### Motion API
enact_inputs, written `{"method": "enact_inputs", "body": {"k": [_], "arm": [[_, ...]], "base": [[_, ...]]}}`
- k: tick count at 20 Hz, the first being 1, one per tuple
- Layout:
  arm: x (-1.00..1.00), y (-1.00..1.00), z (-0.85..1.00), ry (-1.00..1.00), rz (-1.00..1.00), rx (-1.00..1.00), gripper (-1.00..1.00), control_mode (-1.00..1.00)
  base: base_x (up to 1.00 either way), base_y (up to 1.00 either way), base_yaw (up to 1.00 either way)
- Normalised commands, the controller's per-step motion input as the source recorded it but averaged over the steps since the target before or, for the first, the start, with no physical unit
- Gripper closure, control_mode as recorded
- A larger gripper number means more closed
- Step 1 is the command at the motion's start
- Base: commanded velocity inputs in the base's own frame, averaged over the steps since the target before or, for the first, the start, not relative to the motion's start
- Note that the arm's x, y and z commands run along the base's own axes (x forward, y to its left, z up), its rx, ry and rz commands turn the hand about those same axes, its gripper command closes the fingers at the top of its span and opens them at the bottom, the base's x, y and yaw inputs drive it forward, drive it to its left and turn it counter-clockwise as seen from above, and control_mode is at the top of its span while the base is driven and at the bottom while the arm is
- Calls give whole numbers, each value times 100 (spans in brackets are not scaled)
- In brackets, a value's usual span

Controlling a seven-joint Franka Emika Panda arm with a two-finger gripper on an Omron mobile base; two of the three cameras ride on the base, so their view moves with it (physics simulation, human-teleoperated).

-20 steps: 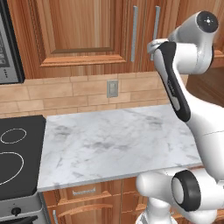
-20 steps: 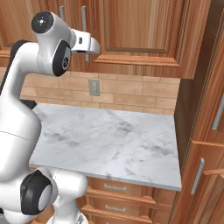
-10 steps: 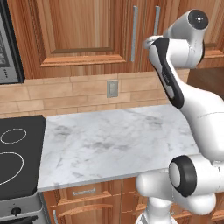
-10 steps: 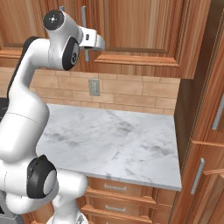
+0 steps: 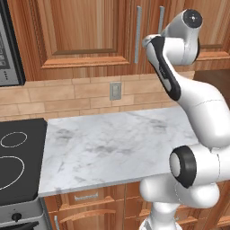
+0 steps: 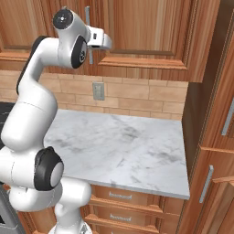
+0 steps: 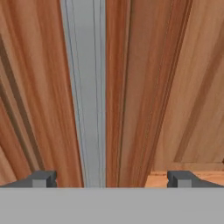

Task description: Move the oil and vinegar bottle and shaker from the cabinet to the dining counter.

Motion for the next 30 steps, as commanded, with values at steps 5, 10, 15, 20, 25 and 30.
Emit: {"method": "enact_inputs", "body": {"k": [5,10,15,20,25,30], "arm": [[43,0,0,0,0,0,-100,-100],[45,0,-1,0,0,0,-100,-100],[42,-1,-8,-1,0,0,100,-100],[32,-16,-21,-8,2,0,100,-100],[28,-36,-23,-4,4,0,100,-100],[26,-36,-17,0,2,0,100,-100]], "base": [[0,0,0],[0,0,0],[0,0,0],[0,0,0],[0,0,0],[0,0,0]]}}
